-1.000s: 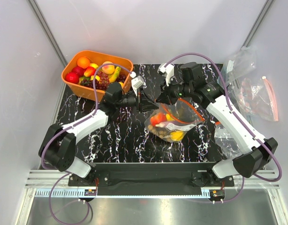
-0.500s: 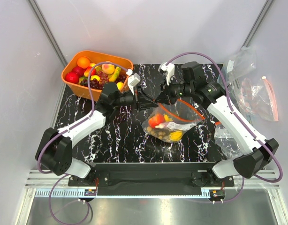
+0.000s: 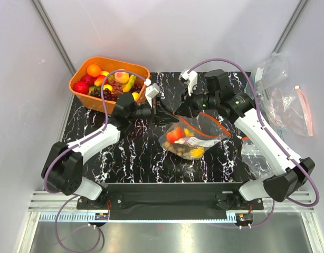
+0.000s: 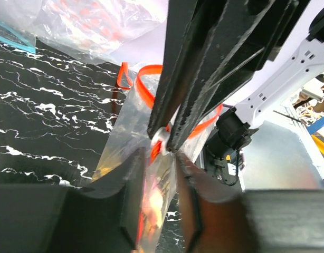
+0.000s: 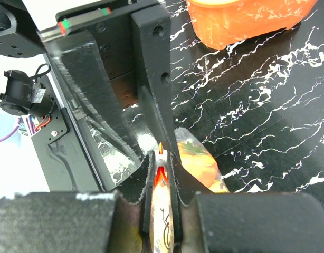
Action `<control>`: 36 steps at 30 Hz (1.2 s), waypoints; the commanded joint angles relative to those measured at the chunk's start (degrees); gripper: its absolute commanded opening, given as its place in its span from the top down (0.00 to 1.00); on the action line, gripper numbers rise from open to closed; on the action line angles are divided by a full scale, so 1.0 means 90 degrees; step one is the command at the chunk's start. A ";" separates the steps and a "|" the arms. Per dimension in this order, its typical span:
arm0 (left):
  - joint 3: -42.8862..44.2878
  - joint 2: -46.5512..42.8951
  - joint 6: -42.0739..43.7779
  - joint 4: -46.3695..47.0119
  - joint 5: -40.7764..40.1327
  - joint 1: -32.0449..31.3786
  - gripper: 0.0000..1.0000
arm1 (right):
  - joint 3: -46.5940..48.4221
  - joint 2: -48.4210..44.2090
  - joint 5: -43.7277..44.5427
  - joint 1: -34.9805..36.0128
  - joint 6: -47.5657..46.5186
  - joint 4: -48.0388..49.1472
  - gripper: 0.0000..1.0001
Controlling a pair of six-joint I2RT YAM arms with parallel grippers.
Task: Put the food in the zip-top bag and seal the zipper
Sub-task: Zip the zipper food storage bag at the center of the board.
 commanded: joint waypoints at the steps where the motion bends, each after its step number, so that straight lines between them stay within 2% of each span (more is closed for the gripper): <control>1: 0.0214 0.0080 0.0207 0.0119 0.0088 -0.0024 0.73 | 0.0183 -0.0205 0.0019 0.0059 0.0016 0.0310 1.00; 3: 0.0214 0.0128 0.0198 0.0148 0.0078 -0.0024 0.79 | 0.0163 -0.0205 0.0020 0.0059 0.0016 0.0300 1.00; 4: 0.0204 0.0138 0.0188 0.0168 0.0069 -0.0015 0.92 | 0.0144 -0.0234 0.0039 0.0059 0.0007 0.0300 1.00; 5: 0.0194 0.0109 0.0178 0.0207 0.0020 -0.0024 0.99 | 0.0124 -0.0235 0.0058 0.0059 -0.0003 0.0290 1.00; 6: 0.0165 0.0080 0.0159 0.0197 -0.0048 -0.0015 1.00 | 0.0105 -0.0235 0.0078 0.0049 -0.0013 0.0271 1.00; 13: 0.0214 -0.0008 -0.0182 0.0021 -0.0166 0.0219 1.00 | -0.0256 -0.0410 0.0507 0.0059 -0.0227 0.0231 1.00; 18: -0.0020 0.0031 -0.0515 0.0392 -0.0166 0.0600 1.00 | -0.0657 -0.0664 0.0762 0.0049 -0.0247 0.0378 1.00; 24: -0.0147 0.0158 -0.0574 0.0295 -0.0292 0.1059 1.00 | -0.0891 -0.0830 0.1054 0.0049 -0.0208 0.0241 1.00; 31: -0.0157 -0.0066 -0.0193 -0.1109 -0.1258 0.1615 1.00 | -0.1135 -0.1211 0.1542 0.0049 0.0250 -0.0071 1.00; 36: -0.0245 -0.0233 -0.0164 -0.1560 -0.1913 0.1850 1.00 | -0.1272 -0.1425 0.2419 0.0049 0.0640 -0.0549 1.00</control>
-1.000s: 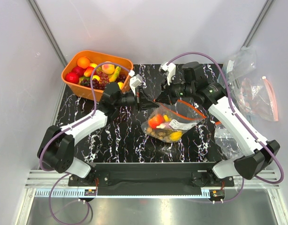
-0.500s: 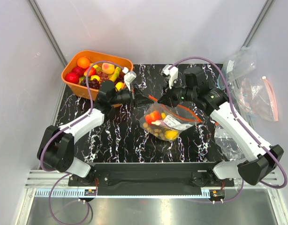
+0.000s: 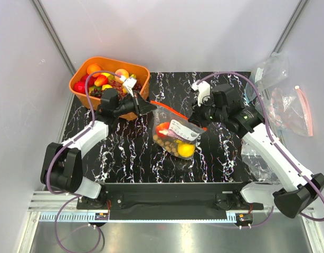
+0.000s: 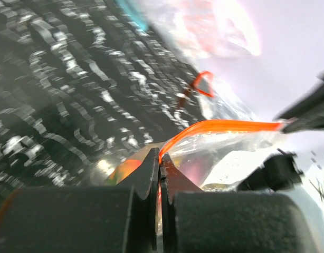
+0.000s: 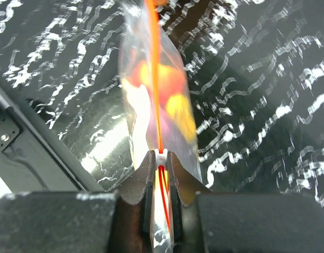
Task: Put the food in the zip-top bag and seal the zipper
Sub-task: Zip the zipper food storage bag at the center of the board, then place the zipper food storage bag at the center of the board.
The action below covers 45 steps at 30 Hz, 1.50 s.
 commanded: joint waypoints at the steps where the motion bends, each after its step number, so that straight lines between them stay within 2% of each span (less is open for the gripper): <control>1: -0.0090 -0.0298 0.0244 -0.0419 -0.0986 0.0265 1.00 | -0.0070 -0.0416 0.0884 0.0003 0.0418 -0.0547 1.00; 8: -0.0051 -0.0464 0.0313 -0.0761 -0.1406 0.0284 1.00 | -0.0617 -0.1148 0.1715 -0.0007 0.0799 -0.0645 1.00; 12: -0.0002 -0.0746 0.0303 -0.1181 -0.1592 0.0284 1.00 | -0.0793 -0.1509 0.2552 -0.0007 0.0867 -0.0636 1.00; 15: 0.0017 -0.0981 0.0264 -0.1366 -0.1670 0.0284 1.00 | -0.0998 -0.1627 0.2760 -0.0007 0.0868 -0.0383 1.00; 18: 0.0114 -0.1186 0.0400 -0.1804 -0.1933 0.0314 1.00 | -0.1125 -0.1471 0.2305 -0.0007 0.0858 0.0154 0.96; 21: 0.0135 -0.1449 0.0421 -0.2157 -0.2119 0.0392 1.00 | -0.0931 -0.1013 0.1398 -0.0007 0.0897 0.0769 0.97; 24: 0.0125 -0.1839 0.0420 -0.2566 -0.2372 0.0606 1.00 | -0.0530 -0.0398 0.1043 0.0003 0.0936 0.1277 0.99; 27: 0.0047 -0.2453 0.0469 -0.3181 -0.2928 0.0811 1.00 | -0.0150 0.0149 0.0974 -0.0007 0.0936 0.1717 1.00; 31: -0.0256 -0.3227 0.0304 -0.3563 -0.4097 0.1134 1.00 | 0.0591 0.0901 0.0827 -0.0007 0.1062 0.2146 1.00; 32: -0.0372 -0.3354 0.0235 -0.3613 -0.4372 0.1163 1.00 | 0.0719 0.1173 0.0817 -0.0007 0.1131 0.2234 0.96; 33: -0.0431 -0.3548 0.0148 -0.3710 -0.4646 0.1231 0.94 | 0.0933 0.1321 0.0856 -0.0007 0.1334 0.2313 0.87; 34: -0.0490 -0.3608 0.0002 -0.3759 -0.5064 0.1290 0.84 | 0.1051 0.1448 0.0943 -0.0007 0.1491 0.2343 0.69; 35: -0.0529 -0.3677 -0.0077 -0.3817 -0.5204 0.1339 0.45 | 0.1188 0.1681 0.1060 -0.0007 0.1609 0.2275 0.56; 37: -0.0500 -0.3736 -0.0156 -0.4081 -0.5389 0.1456 0.12 | 0.1413 0.1781 0.1061 -0.0007 0.1873 0.2060 0.32; 38: -0.0452 -0.3765 -0.0146 -0.4188 -0.5420 0.1476 0.01 | 0.1346 0.1665 0.1158 0.0003 0.1951 0.2118 0.30; 39: -0.0335 -0.3823 -0.0107 -0.4363 -0.5439 0.1476 0.01 | 0.1065 0.1558 0.1246 -0.0006 0.2116 0.2196 0.08; 41: -0.0159 -0.3882 -0.0029 -0.4608 -0.5586 0.1476 0.01 | 0.0722 0.1091 0.1499 -0.0007 0.2156 0.2440 0.00; 45: 0.0193 -0.4029 0.0117 -0.5028 -0.5294 0.1476 0.01 | -0.0156 0.0201 0.1725 -0.0007 0.2313 0.2519 0.00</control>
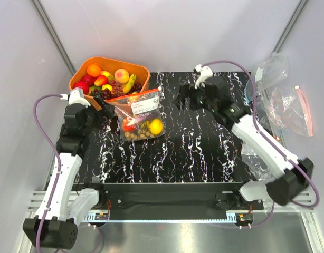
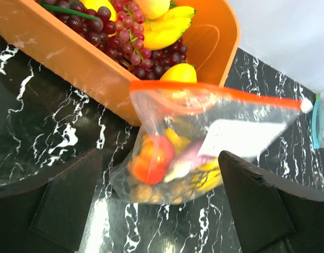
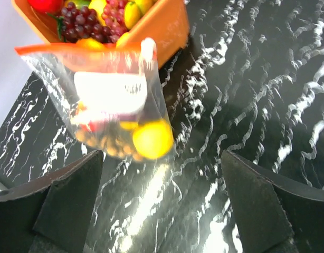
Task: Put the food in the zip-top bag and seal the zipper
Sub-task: Place the zipper food storage bag at the center of the board, then reset both arms
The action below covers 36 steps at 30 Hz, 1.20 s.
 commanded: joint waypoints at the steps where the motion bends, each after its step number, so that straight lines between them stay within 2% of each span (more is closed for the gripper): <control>1: 0.0591 -0.0260 0.0263 -0.0259 0.0423 0.0009 0.01 | -0.0495 -0.1031 0.0496 -0.0016 0.0273 0.0243 0.00; 7: 0.0934 -0.0406 0.0887 -0.0922 0.2047 0.0009 0.01 | -0.1969 -0.3022 0.1082 -0.0026 0.0361 -0.0109 0.00; 8: 0.0934 -0.0590 0.0985 -0.1165 0.2108 0.0009 0.01 | -0.2203 -0.3576 0.1315 -0.0016 0.0448 -0.0109 0.00; 13: 0.0622 -0.1226 0.1688 -0.1617 0.1836 0.0009 0.01 | -0.3679 -0.5112 0.2049 -0.0016 0.0683 -0.0235 0.00; 20: -0.0383 -0.1753 0.1758 -0.1344 0.2323 -0.0001 0.01 | -0.4510 -0.6149 0.2947 -0.0016 0.1151 -0.0773 0.00; 26: -0.0482 -0.1978 0.1749 -0.1276 0.2606 -0.0011 0.01 | -0.5280 -0.6892 0.3202 -0.0016 0.1200 -0.0451 0.00; 28: -0.0531 -0.2066 0.1719 -0.1207 0.2743 -0.0020 0.01 | -0.5447 -0.7087 0.2989 -0.0016 0.1104 -0.0178 0.00; 36: -0.0541 -0.1969 0.1699 -0.1207 0.2734 -0.0030 0.01 | -0.5487 -0.7010 0.3007 -0.0016 0.1093 -0.0128 0.00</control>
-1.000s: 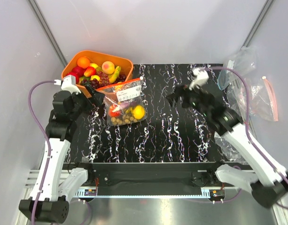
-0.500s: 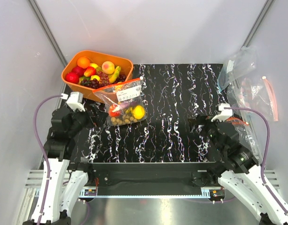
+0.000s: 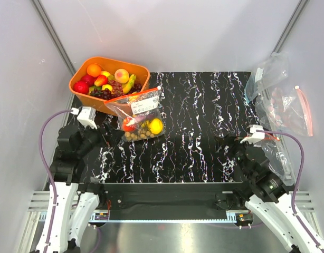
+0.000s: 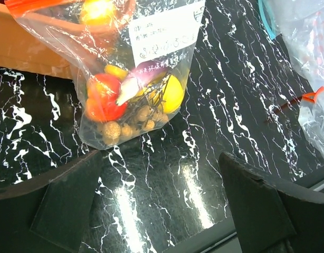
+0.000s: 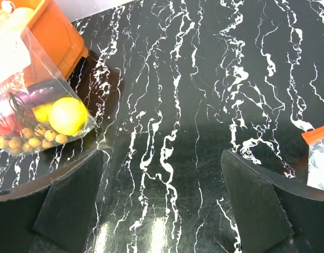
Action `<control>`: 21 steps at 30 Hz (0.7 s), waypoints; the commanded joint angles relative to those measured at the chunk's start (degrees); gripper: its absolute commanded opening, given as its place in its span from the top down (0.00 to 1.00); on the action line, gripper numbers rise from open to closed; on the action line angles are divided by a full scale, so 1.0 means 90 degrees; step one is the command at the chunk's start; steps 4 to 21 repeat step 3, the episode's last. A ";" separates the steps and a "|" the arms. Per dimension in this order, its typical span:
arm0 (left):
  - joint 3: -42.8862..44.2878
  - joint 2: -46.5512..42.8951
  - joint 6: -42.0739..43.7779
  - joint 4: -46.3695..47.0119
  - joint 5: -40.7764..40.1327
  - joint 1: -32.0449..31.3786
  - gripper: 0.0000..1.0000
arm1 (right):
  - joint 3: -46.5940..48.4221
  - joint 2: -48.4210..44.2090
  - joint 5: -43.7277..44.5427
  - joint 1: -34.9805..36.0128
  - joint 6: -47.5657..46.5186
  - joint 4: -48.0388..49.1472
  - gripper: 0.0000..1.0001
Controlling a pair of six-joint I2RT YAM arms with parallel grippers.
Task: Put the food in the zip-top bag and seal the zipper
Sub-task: Reset both arms
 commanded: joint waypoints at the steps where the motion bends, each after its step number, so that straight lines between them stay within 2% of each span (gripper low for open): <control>1: -0.0019 0.0056 0.0053 0.0272 0.0203 -0.0011 0.01 | 0.0060 0.0135 0.0161 -0.0009 0.0051 0.0357 0.00; 21: -0.0019 0.0076 0.0053 0.0272 0.0203 -0.0011 0.01 | 0.0099 0.0194 0.0161 -0.0009 0.0052 0.0338 0.00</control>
